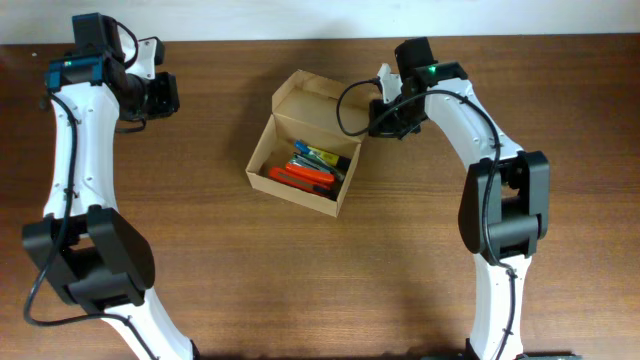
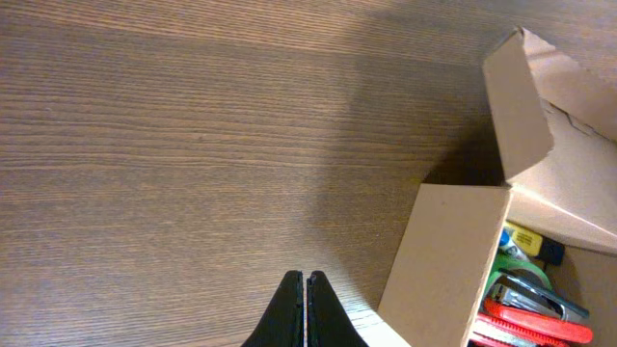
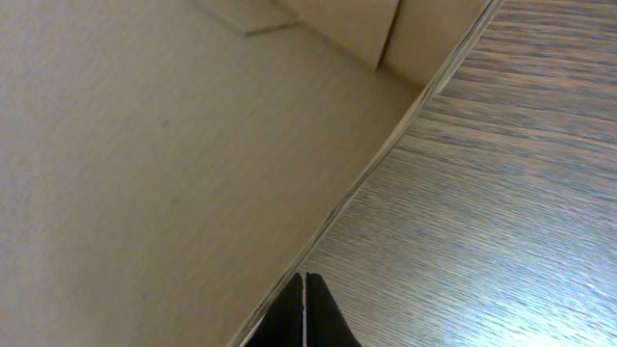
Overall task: Pack container
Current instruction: 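Raise both grippers to the box lid's side edges, then push the upright lid flaps with both grippers to tilt the lid forward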
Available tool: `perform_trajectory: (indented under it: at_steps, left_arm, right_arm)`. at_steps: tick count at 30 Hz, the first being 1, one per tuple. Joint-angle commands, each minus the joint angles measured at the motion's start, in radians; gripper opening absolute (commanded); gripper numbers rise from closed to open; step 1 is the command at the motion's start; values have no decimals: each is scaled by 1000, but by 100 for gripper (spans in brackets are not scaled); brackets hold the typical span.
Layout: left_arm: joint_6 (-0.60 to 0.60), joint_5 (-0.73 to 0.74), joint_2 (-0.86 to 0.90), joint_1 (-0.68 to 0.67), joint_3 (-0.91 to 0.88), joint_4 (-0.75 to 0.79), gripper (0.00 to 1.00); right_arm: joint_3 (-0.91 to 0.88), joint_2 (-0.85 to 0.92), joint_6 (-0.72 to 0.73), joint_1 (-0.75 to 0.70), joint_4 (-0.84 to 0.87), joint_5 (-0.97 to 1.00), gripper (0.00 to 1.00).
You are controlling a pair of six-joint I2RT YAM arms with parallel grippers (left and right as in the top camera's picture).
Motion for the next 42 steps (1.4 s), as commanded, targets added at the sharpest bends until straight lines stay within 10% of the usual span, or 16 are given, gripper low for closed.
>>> perform_trajectory:
  at_steps: [1,20,33,42]
  left_arm:
    - [5,7,0,-16,-5,-3,3]
    - [-19,14,63,-72,-5,91,2]
    - [-39,689,272,31,-5,142,1]
    - [-111,854,397,47,0,142,1]
  right_arm:
    - [13,5,-77,14,3,-68,4]
    - [18,5,-232,52,-24,-117,4]
    - [21,5,-115,-53,-45,-195,4]
    - [21,5,82,-71,34,-361,4]
